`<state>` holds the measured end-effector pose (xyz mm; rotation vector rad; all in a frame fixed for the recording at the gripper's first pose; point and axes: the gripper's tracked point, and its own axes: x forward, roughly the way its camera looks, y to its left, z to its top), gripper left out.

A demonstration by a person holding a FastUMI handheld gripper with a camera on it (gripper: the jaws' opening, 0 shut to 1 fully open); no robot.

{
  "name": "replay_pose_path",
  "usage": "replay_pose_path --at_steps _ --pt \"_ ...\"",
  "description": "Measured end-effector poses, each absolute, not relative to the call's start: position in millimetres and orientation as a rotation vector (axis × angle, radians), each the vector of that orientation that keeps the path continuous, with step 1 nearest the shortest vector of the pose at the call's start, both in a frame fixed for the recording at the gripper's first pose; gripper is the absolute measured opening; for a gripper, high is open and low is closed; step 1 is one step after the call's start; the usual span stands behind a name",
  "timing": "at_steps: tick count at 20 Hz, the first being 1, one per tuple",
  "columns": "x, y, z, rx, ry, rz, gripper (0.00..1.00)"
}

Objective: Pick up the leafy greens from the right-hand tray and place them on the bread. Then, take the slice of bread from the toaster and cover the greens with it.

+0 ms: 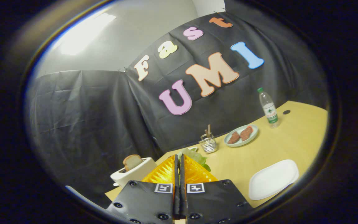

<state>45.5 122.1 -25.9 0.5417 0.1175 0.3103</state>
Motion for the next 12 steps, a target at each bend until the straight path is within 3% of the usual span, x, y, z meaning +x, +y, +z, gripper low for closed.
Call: replay_pose_path --at_steps 7,12 --pt "62 211 -60 0.582 0.215 0.437 0.03" --pt "75 201 -127 0.551 0.386 0.32 0.03"
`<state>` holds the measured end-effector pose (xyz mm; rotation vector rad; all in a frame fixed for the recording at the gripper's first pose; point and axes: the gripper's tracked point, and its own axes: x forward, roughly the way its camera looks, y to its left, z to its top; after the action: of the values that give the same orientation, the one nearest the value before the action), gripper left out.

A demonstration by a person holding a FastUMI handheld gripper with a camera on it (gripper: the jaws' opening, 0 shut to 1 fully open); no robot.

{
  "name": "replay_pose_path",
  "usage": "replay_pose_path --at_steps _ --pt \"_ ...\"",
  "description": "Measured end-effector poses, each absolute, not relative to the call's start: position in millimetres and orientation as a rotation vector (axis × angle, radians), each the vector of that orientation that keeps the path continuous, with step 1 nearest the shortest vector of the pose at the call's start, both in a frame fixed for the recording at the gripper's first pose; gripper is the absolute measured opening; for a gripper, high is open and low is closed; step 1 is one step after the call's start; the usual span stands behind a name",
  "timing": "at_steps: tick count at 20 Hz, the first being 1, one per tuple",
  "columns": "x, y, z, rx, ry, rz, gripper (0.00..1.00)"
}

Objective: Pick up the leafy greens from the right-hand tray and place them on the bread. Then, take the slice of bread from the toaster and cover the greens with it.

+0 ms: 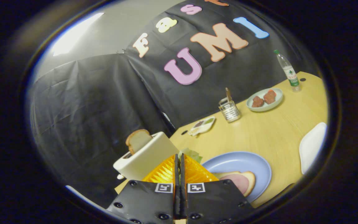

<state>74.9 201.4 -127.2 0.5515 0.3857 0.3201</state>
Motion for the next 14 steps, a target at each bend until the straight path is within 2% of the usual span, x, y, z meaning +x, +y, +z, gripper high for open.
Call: replay_pose_path --at_steps 6,14 --pt "84 162 -161 0.426 0.43 0.149 0.03" --pt "76 140 -185 0.303 0.485 0.074 0.05"
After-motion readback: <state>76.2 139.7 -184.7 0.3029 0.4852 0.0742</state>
